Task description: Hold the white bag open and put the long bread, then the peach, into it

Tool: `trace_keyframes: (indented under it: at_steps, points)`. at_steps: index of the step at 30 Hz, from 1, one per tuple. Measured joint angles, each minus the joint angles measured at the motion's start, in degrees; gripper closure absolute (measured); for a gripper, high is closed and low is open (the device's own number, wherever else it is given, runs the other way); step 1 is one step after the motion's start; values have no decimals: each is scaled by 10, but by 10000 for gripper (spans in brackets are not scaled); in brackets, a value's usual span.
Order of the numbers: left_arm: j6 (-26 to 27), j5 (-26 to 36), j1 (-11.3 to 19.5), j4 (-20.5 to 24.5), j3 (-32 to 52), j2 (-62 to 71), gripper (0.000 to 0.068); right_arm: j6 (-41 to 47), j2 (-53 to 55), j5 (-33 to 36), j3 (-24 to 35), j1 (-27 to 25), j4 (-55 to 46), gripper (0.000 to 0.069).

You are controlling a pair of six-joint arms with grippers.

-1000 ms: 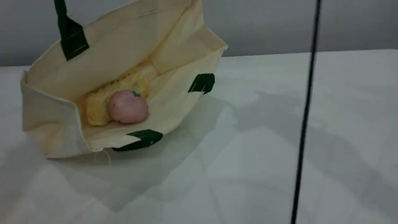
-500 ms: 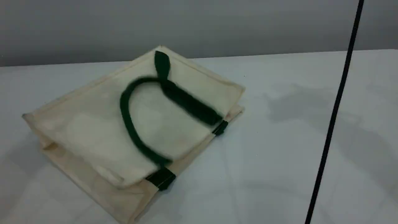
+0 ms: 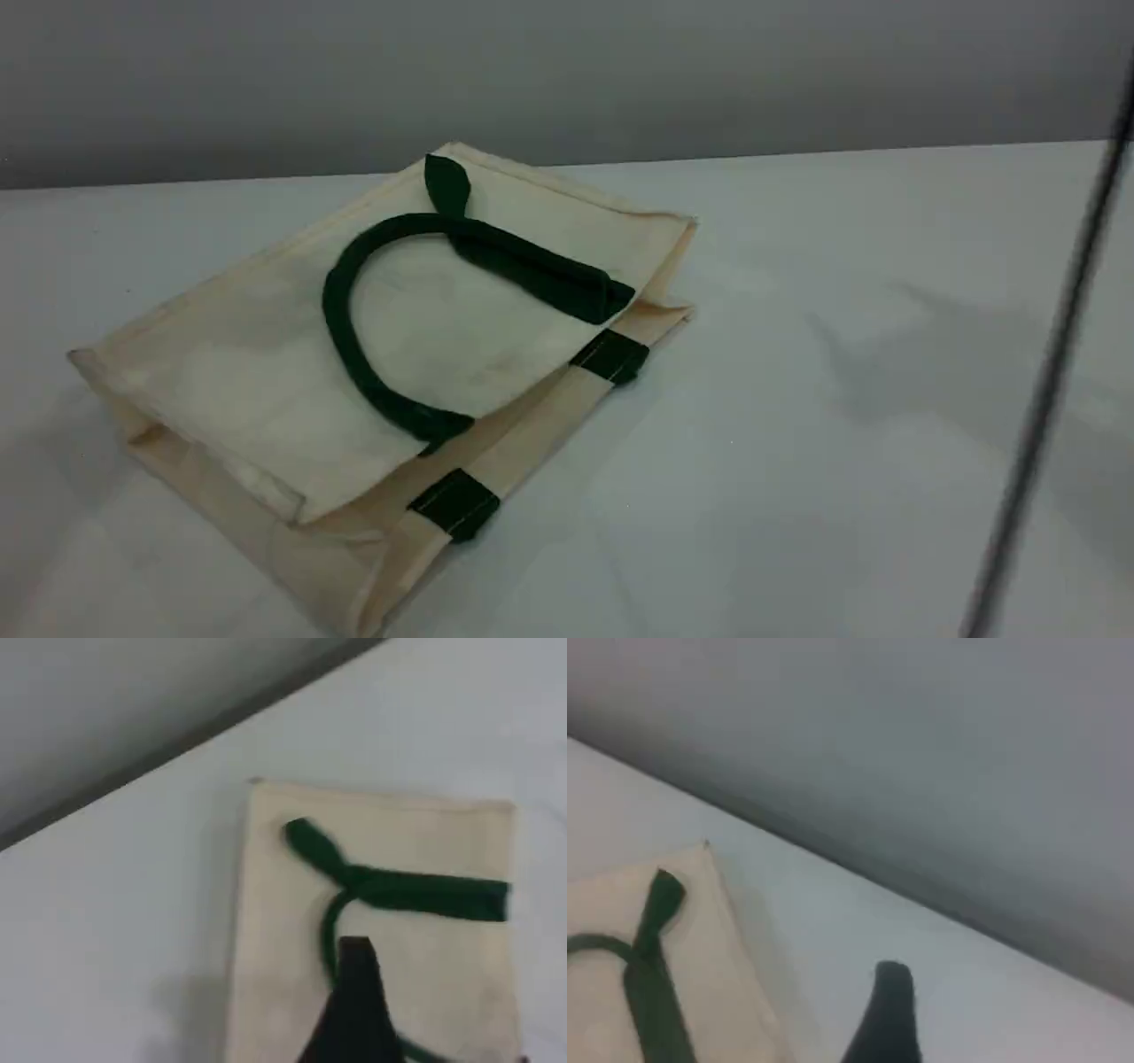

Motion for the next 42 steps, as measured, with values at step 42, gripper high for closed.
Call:
trace_keyframes:
  at_steps: [42]
  points:
    - [-137,-10,0,145,562,-821,165,90,-743,195,315,2,-12,103]
